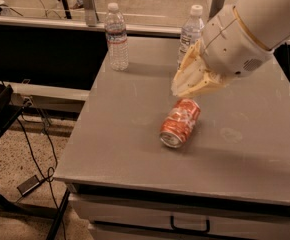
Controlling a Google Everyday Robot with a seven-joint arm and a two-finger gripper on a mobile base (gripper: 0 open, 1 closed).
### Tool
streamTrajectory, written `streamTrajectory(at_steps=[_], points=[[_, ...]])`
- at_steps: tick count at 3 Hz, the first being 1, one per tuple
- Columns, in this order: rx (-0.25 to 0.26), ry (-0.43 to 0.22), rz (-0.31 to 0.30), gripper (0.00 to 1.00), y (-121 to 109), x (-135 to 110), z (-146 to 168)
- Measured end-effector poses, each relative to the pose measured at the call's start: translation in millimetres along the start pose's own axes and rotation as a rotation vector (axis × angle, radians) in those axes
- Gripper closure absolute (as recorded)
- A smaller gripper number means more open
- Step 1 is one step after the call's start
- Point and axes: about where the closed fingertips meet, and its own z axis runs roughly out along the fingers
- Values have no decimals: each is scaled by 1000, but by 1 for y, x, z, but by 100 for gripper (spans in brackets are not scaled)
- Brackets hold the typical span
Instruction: Place coke can upright
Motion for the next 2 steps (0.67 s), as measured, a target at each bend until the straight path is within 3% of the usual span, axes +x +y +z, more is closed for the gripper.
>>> streamTrajectory(at_steps=[1,2], points=[[1,-3,-2,13,-1,-1,1],[3,-1,-29,0,2,-2,2]])
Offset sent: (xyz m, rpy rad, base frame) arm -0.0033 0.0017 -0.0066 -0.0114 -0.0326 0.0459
